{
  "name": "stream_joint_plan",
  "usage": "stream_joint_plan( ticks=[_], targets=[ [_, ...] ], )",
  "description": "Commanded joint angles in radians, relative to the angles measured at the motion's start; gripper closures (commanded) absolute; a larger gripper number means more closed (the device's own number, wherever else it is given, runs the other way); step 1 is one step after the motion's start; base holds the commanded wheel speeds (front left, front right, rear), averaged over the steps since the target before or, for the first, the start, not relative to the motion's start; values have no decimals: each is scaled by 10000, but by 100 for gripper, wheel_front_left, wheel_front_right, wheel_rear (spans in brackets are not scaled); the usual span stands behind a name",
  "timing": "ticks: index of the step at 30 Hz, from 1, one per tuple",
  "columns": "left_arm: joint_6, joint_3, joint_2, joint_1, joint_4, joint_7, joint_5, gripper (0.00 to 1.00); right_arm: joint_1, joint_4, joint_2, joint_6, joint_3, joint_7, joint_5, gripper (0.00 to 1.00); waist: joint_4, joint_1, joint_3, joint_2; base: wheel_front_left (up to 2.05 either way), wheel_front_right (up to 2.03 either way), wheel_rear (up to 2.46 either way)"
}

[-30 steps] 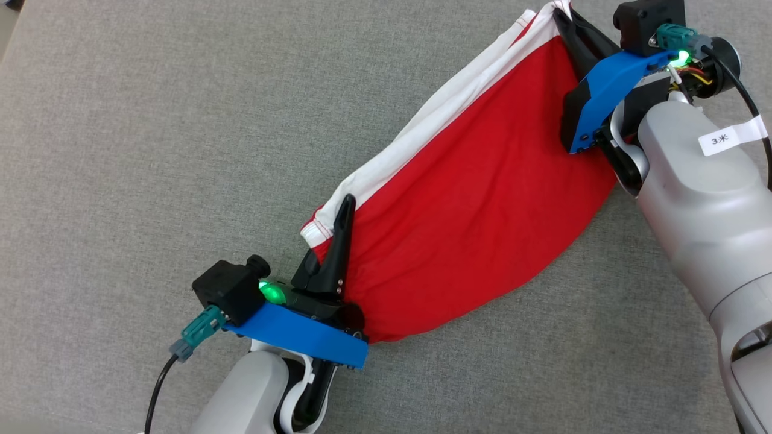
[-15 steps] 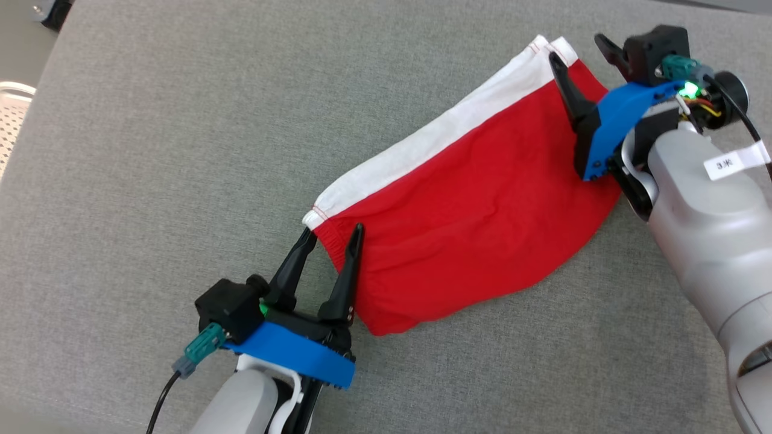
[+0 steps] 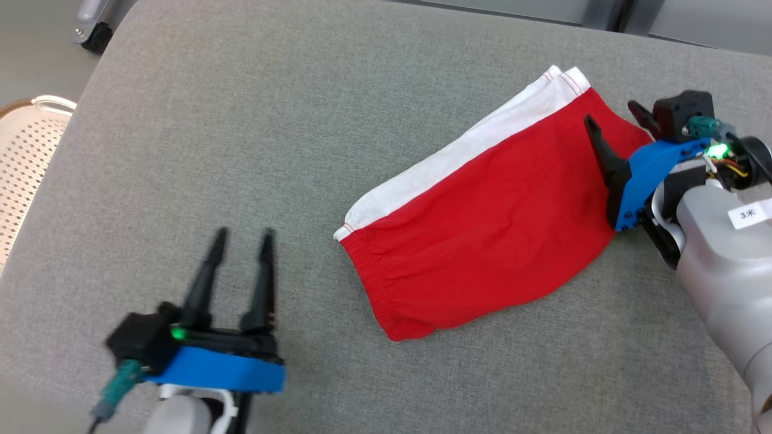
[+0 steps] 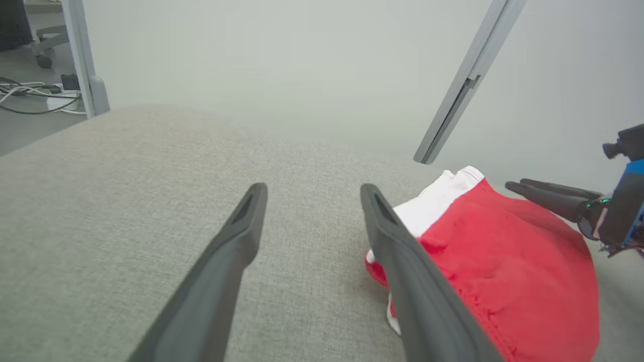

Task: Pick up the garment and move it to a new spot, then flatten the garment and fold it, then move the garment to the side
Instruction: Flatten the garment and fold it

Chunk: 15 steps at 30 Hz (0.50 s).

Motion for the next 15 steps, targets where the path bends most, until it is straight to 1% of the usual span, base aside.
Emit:
stream_joint_plan(
  ticks=[1, 6, 9, 12, 15],
  targets=[
    [-17, 507, -81, 128, -172, -41, 250, 0, 201, 36, -106, 1, 77, -7, 108, 0, 23, 2, -10, 1, 0, 0, 0],
    [-16, 2423, -537, 376, -847, -41, 1065, 0, 231, 100, -322, 1, 238, 205, 337, 0, 111, 2, 31, 1, 0, 0, 0],
    [-16, 3148, -682, 436, -1106, -40, 1321, 0, 152, 121, -398, 1, 427, 362, 363, 0, 163, 2, 80, 1, 0, 0, 0],
    [-17, 3347, -760, 461, -1186, -40, 1523, 0, 53, 169, -472, 1, 563, 603, 419, 0, 182, 2, 137, 1, 0, 0, 0],
    [-16, 3306, -763, 478, -1151, -40, 1522, 0, 5, 229, -528, 1, 672, 920, 479, 0, 184, 2, 207, 1, 0, 0, 0]
  ],
)
